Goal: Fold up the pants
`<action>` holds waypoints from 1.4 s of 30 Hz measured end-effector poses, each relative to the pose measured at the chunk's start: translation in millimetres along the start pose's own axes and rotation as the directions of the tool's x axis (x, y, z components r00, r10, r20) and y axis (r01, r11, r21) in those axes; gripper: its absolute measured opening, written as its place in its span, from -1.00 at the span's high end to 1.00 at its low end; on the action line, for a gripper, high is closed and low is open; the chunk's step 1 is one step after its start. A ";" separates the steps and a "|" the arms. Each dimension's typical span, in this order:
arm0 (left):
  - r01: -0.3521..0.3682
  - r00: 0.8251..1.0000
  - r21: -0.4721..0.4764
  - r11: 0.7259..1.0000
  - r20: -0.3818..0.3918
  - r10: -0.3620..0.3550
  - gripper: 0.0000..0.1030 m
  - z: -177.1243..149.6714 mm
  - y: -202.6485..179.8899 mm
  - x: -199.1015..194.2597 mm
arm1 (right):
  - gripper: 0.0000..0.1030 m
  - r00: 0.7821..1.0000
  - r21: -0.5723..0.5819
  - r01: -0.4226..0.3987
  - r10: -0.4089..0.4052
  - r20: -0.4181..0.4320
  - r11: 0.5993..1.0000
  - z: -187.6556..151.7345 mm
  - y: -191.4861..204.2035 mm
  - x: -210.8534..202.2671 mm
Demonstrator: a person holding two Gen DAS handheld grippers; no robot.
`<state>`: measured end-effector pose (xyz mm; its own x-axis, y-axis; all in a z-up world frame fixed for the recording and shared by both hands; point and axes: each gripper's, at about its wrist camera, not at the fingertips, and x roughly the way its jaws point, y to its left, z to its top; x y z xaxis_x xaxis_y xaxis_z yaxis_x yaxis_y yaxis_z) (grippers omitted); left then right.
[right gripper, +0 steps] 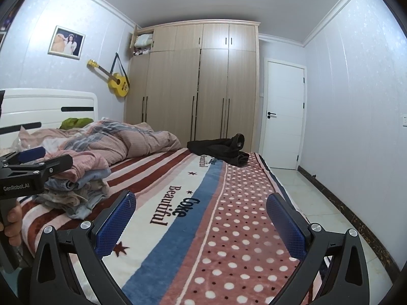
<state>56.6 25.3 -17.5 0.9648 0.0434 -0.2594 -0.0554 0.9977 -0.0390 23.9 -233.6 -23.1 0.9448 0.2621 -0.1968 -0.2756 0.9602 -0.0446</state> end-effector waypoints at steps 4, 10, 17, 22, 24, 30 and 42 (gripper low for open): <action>-0.004 1.000 0.003 1.000 0.001 0.004 -0.99 0.0 -0.5 0.9 | -0.99 1.000 0.005 -0.002 0.002 0.001 1.000 0.2 -0.6 1.0; -0.003 1.000 0.001 1.000 0.000 0.003 -0.99 -0.2 -0.8 1.1 | -0.99 1.000 0.009 0.011 -0.011 0.000 1.000 0.1 1.3 1.2; -0.004 1.000 0.007 1.000 -0.007 0.004 -0.99 -2.5 -2.2 6.0 | -0.99 1.000 0.019 0.017 -0.017 0.000 1.000 -0.1 1.1 1.8; -0.002 1.000 0.007 1.000 -0.009 0.002 -0.99 -3.9 -2.7 7.5 | -0.99 1.000 0.016 0.024 -0.024 -0.005 1.000 -0.5 1.7 2.6; -0.001 1.000 0.006 1.000 -0.008 0.001 -0.99 -3.8 -2.4 7.1 | -0.99 1.000 0.019 0.025 -0.025 -0.005 1.000 -0.4 2.0 1.9; -0.001 1.000 0.006 1.000 -0.007 0.001 -0.99 -4.2 -1.9 6.6 | -0.99 1.000 0.019 0.030 -0.030 -0.008 0.999 -1.2 2.8 2.5; -0.001 1.000 0.008 1.000 -0.011 0.001 -0.99 -5.2 -1.0 7.7 | -0.99 0.999 0.024 0.039 -0.039 -0.006 0.999 -3.6 3.6 3.3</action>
<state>62.7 24.3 -24.4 0.9619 0.0442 -0.2696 -0.0546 0.9980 -0.0311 25.4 -229.6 -27.4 0.9537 0.2242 -0.2005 -0.2346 0.9717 -0.0291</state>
